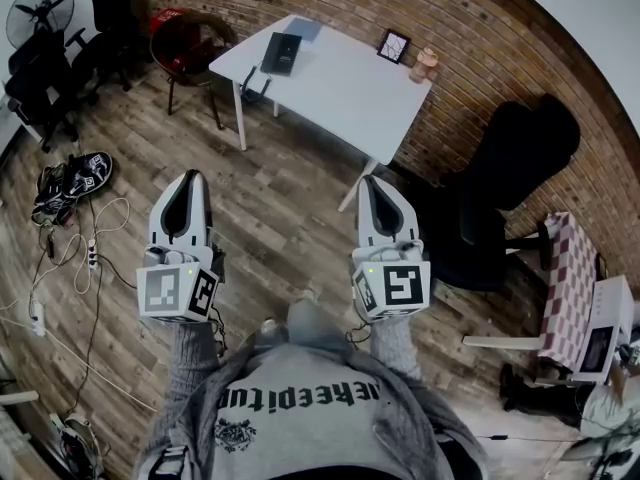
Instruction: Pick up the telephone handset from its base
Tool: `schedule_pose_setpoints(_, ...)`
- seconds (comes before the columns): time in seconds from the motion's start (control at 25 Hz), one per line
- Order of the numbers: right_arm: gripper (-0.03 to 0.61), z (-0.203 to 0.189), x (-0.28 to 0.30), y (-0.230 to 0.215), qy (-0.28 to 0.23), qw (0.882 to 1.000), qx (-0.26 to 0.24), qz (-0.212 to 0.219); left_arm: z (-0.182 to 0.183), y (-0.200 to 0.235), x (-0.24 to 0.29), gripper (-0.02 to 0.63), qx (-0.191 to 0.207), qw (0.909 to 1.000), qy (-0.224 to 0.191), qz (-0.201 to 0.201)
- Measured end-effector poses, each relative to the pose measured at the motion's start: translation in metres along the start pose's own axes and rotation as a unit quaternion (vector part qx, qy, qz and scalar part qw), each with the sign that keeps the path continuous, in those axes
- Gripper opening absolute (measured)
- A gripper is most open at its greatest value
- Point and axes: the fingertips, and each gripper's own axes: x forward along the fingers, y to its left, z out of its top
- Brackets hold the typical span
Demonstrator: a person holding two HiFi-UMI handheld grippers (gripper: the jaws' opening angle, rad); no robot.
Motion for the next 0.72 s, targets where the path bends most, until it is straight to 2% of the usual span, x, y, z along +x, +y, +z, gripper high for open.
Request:
schedule_pose_setpoints(0.4,0.003,-0.018,0.071,-0.005,0.001,1.000,0.005,0.011,-0.016,0.037,0.049,0.020,0.005,0.9999,0.004,0.011)
schedule_pose_setpoints(0.72,0.003,-0.022,0.158,-0.024,-0.013,1.000,0.008,0.026,-0.018,0.069,0.121,0.020,0.020,0.9995,-0.014,0.019)
